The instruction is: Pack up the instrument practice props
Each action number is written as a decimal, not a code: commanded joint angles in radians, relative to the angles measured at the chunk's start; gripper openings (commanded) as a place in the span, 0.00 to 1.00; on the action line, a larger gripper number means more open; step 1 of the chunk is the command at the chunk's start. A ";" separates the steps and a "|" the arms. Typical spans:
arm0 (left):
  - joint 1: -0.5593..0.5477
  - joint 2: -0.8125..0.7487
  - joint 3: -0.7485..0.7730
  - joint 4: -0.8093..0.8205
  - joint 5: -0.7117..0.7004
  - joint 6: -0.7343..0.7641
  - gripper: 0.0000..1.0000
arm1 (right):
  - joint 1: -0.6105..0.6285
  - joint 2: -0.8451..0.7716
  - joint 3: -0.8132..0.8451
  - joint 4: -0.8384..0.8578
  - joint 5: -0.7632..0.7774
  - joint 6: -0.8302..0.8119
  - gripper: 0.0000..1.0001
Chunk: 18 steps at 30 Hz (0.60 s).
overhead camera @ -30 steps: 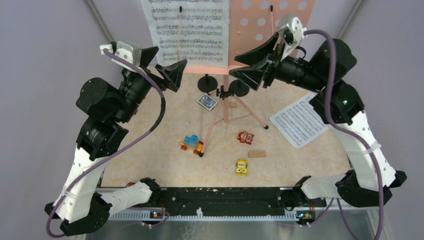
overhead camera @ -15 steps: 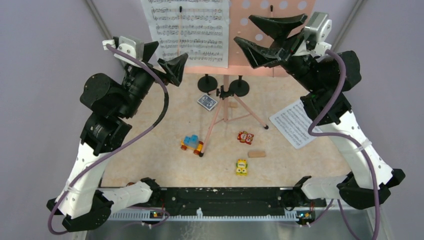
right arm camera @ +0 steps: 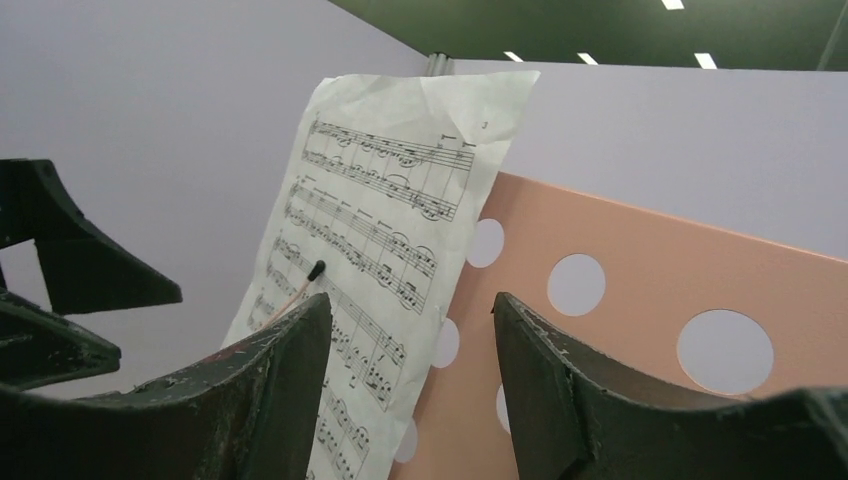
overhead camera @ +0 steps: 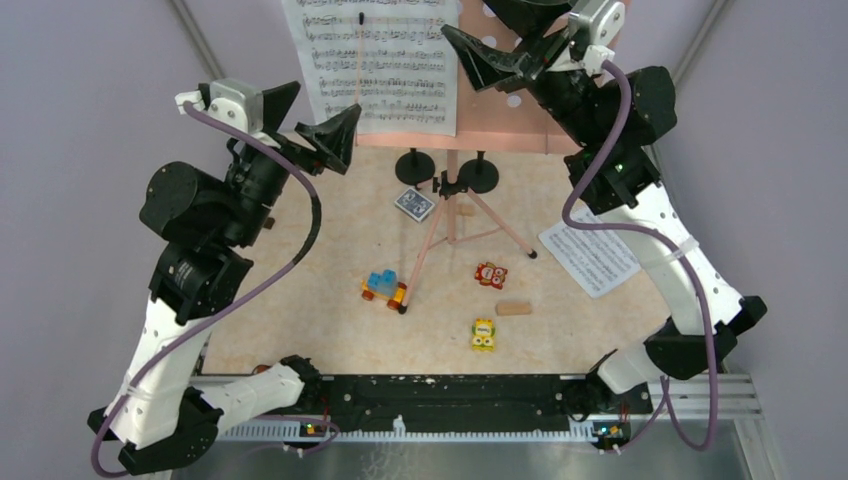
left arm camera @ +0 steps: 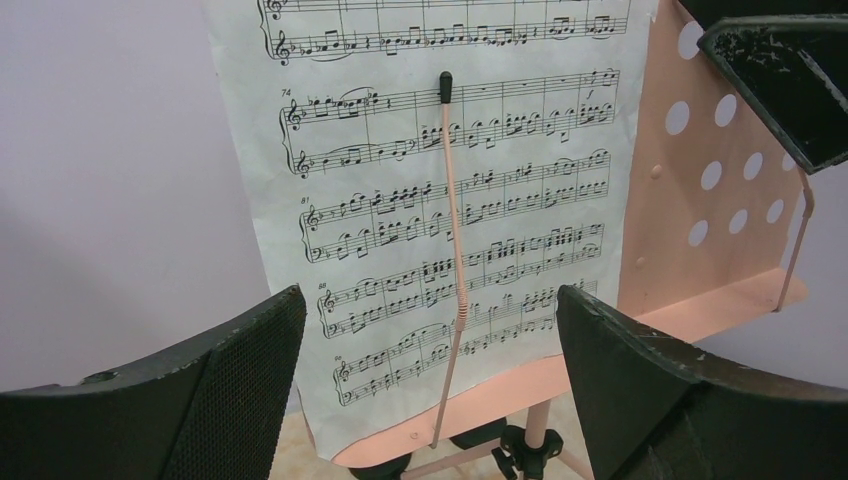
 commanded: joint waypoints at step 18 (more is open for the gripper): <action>-0.002 -0.029 -0.037 0.026 -0.012 0.013 0.99 | 0.032 0.089 0.161 -0.089 0.046 0.098 0.53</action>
